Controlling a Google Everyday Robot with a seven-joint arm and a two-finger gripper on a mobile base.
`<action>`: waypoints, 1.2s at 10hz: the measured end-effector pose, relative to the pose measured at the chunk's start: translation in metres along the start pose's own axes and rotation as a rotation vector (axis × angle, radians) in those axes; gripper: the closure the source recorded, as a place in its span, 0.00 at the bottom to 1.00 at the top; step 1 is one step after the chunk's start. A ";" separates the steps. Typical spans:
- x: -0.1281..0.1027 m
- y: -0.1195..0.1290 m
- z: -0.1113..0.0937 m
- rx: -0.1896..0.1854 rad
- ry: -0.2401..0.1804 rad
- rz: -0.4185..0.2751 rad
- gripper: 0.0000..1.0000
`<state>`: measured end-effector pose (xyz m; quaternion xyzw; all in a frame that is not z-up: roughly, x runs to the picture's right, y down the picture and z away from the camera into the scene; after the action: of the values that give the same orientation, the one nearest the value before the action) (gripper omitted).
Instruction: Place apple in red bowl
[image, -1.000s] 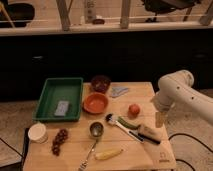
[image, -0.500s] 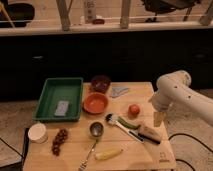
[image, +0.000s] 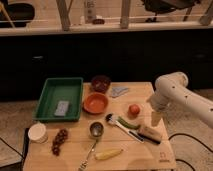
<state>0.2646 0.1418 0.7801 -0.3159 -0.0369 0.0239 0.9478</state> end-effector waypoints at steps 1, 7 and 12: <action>0.000 -0.003 0.005 -0.001 -0.006 0.001 0.20; -0.006 -0.016 0.027 -0.004 -0.041 0.004 0.20; -0.011 -0.026 0.043 -0.003 -0.060 -0.011 0.20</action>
<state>0.2501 0.1460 0.8297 -0.3163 -0.0669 0.0278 0.9459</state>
